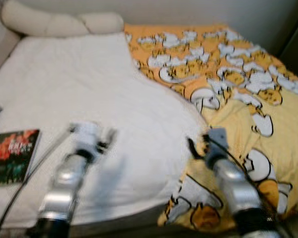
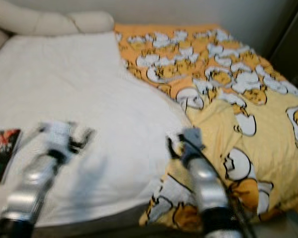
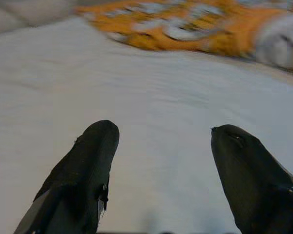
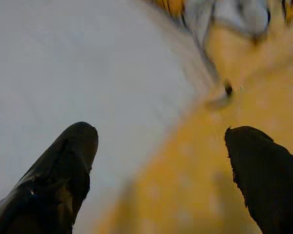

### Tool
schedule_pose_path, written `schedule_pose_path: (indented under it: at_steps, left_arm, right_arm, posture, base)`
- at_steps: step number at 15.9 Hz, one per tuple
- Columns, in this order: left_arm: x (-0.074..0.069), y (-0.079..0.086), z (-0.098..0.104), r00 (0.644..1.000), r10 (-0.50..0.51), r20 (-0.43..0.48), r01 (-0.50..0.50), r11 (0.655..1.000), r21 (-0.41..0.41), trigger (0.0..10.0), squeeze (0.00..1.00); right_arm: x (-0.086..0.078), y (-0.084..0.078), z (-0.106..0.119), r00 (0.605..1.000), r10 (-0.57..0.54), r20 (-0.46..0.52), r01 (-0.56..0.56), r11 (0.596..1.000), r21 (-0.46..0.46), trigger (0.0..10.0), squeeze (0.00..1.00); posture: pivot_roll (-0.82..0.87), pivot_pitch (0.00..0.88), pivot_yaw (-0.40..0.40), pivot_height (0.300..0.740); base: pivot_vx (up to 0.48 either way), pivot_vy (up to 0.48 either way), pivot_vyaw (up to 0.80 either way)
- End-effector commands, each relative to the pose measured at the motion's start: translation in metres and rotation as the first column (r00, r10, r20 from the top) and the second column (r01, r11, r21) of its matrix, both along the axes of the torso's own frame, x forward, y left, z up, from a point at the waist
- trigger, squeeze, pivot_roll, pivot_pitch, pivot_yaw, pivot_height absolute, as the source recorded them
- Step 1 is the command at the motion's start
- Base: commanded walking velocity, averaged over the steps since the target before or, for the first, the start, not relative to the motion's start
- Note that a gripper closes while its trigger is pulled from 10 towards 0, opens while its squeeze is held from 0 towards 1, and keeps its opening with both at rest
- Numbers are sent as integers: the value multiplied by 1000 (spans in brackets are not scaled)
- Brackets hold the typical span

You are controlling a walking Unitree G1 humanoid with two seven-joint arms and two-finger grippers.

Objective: Clean up the room

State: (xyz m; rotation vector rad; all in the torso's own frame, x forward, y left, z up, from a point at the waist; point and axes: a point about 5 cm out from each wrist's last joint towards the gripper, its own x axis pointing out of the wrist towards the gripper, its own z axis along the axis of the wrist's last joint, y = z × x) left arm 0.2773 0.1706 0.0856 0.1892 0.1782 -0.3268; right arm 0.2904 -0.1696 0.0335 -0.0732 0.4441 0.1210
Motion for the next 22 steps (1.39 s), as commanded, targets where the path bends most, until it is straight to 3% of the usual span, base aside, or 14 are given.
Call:
schedule_pose_path:
  at_steps: [1,3,6,7,12,15,16,17,18,19,20,21,22]
  left_arm:
    - [-3,2,1,996,-85,-13,86,995,50,10000,0]
    - [-11,-3,-1,974,-222,-53,226,969,100,10000,0]
    - [-21,-5,-4,932,-344,-117,358,924,134,10000,0]
    - [-23,-4,-2,928,-353,-120,368,920,133,10000,0]
    - [-35,2,10,905,-403,-138,421,896,145,10000,0]
    - [-50,2,16,875,-451,-176,477,865,153,10000,0]
    - [-52,2,19,871,-456,-181,483,862,155,10000,0]
    - [-56,3,22,867,-461,-187,490,858,153,10000,0]
    - [-58,4,23,866,-462,-192,491,857,153,10000,0]
    - [-61,4,25,863,-463,-200,494,856,152,10000,0]
    - [-64,4,25,860,-465,-210,498,855,149,10000,0]
    - [-67,3,25,857,-467,-219,502,853,145,10000,0]
    - [-68,2,25,855,-469,-223,505,851,143,10000,0]
  right_arm:
    - [6,9,-3,997,54,-48,-57,997,-44,10000,1000]
    - [13,9,-8,994,56,-97,-66,992,-109,10000,1000]
    - [22,11,-11,986,49,-162,-68,992,-111,10000,1000]
    - [23,12,-13,981,66,-181,-92,986,-136,10000,8]
    - [30,6,-17,972,12,-235,-62,976,-209,10000,0]
    - [26,-2,-23,962,-76,-264,24,980,-195,10000,0]
    - [24,-3,-25,958,-86,-273,34,981,-191,8980,0]
    - [21,-4,-29,951,-105,-290,58,984,-167,4980,0]
    - [19,-5,-30,949,-114,-295,69,985,-158,2196,0]
    - [18,-6,-32,945,-126,-300,81,984,-159,1216,0]
    - [16,-7,-33,942,-140,-305,95,983,-156,1020,0]
    - [14,-8,-36,936,-152,-317,115,985,-133,1608,0]
    - [13,-8,-37,933,-156,-324,124,985,-118,1529,0]
  posture:
    - [91,0,-32,740]
    - [103,0,-27,740]
    - [121,0,-20,740]
    - [132,0,-20,740]
    - [187,0,-29,740]
    - [235,0,-25,740]
    - [249,11,-22,740]
    - [261,31,-17,740]
    - [268,45,-13,740]
    - [273,53,-11,740]
    - [275,62,-8,740]
    - [276,65,-10,740]
    - [276,65,-10,740]
  base:
    - [0,0,0]
    - [0,0,0]
    - [0,0,0]
    - [0,0,0]
    - [0,0,0]
    - [0,0,0]
    - [0,0,0]
    - [0,0,0]
    - [0,0,0]
    - [0,0,0]
    - [0,0,0]
    - [0,0,0]
    - [0,0,0]
